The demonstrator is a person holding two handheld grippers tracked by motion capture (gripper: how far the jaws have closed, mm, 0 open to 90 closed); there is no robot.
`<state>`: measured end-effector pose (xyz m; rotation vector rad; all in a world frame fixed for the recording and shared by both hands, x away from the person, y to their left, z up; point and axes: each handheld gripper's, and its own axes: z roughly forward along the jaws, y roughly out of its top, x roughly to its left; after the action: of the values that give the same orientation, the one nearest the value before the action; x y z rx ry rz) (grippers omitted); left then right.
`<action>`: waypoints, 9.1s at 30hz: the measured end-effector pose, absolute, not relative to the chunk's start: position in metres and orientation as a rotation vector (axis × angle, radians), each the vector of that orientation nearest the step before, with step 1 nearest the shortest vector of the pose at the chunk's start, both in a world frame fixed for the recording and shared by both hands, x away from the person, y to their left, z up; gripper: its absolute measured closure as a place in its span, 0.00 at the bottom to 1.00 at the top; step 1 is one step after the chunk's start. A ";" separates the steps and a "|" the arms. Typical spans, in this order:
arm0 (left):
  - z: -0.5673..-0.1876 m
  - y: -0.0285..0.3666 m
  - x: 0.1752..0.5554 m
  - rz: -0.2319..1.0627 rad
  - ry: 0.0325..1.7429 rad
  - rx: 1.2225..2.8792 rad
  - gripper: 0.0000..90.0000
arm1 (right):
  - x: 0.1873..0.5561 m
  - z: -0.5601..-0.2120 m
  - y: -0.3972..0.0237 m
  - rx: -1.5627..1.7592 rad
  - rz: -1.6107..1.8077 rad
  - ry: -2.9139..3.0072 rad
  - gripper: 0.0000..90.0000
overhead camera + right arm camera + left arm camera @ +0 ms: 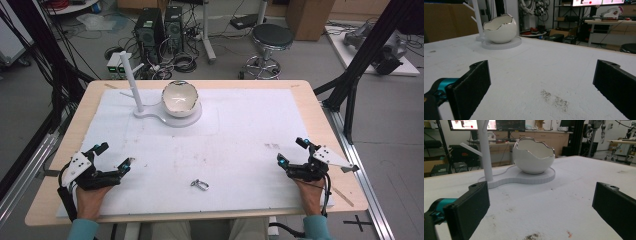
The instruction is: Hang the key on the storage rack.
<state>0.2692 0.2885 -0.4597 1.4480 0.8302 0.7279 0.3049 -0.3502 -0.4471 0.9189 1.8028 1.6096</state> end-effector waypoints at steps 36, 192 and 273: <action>-0.377 0.260 0.289 0.523 0.630 1.715 0.02 | 0.305 -0.447 -0.350 0.909 1.610 1.803 0.01; -0.376 0.081 0.332 -0.058 0.235 2.546 0.98 | 0.305 -0.447 -0.350 0.904 1.612 1.809 0.01; -0.270 0.284 0.474 0.264 0.831 2.181 0.98 | 0.305 -0.447 -0.349 0.901 1.607 1.815 0.01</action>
<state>0.4736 0.2838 -0.2699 2.1807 0.8309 0.2643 0.3045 -0.3495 -0.4472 0.9012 1.8154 1.6067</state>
